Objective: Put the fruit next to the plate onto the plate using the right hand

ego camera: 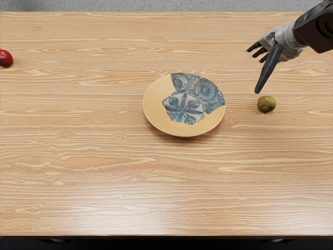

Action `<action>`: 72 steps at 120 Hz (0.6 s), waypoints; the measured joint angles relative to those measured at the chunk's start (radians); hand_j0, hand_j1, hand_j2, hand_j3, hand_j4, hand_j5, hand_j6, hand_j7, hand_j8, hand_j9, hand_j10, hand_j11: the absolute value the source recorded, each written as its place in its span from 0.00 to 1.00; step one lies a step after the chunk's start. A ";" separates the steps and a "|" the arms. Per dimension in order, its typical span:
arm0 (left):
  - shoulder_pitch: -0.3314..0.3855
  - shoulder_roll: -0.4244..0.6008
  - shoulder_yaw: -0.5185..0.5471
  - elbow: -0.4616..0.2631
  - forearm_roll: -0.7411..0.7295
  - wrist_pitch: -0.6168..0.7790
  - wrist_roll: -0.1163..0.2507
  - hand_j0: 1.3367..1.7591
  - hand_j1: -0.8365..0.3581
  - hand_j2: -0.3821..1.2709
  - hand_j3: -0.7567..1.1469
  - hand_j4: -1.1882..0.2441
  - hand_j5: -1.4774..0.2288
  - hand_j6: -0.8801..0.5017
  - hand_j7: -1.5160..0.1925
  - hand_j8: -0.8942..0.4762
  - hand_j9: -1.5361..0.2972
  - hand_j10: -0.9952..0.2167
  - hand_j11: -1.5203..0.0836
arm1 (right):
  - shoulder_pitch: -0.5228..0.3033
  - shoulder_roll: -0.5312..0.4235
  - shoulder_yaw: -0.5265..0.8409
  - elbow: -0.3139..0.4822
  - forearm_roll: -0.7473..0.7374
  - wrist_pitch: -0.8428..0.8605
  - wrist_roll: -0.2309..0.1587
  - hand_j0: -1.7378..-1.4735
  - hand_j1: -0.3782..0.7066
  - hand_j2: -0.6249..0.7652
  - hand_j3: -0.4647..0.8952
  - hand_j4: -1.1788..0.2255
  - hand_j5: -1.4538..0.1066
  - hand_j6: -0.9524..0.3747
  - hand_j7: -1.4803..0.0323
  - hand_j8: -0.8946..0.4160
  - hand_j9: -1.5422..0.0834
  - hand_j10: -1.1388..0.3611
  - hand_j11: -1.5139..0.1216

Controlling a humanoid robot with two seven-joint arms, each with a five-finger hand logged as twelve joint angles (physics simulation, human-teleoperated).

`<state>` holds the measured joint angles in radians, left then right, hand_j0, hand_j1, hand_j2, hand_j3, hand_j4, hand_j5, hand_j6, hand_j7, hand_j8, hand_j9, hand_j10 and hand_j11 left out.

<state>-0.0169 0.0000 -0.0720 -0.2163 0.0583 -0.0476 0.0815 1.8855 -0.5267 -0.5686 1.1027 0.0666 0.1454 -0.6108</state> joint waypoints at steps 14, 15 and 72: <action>0.000 0.000 0.000 0.000 0.000 0.000 0.000 0.76 0.99 0.23 0.40 0.83 0.87 0.64 0.89 0.65 0.84 0.82 0.95 | 0.010 0.101 -0.121 -0.021 -0.001 -0.208 0.000 0.30 0.05 0.45 0.34 0.82 0.91 0.70 0.96 0.66 0.93 0.74 0.91; 0.000 0.000 0.000 0.000 0.000 0.000 0.000 0.76 0.99 0.23 0.40 0.83 0.87 0.64 0.89 0.65 0.84 0.82 0.95 | 0.009 0.106 -0.126 -0.022 -0.001 -0.221 0.000 0.30 0.05 0.45 0.34 0.82 0.91 0.70 0.96 0.66 0.93 0.74 0.91; 0.000 0.000 0.000 0.000 0.000 0.000 0.000 0.76 0.99 0.23 0.40 0.83 0.87 0.64 0.89 0.65 0.84 0.82 0.95 | -0.310 0.294 -0.157 -0.277 -0.004 -0.511 0.000 0.30 0.17 0.43 0.34 0.75 0.83 0.62 0.87 0.58 0.85 0.67 0.83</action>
<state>-0.0169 0.0000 -0.0719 -0.2163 0.0583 -0.0476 0.0815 1.5755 -0.2325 -0.7259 0.8257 0.0623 -0.3656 -0.6109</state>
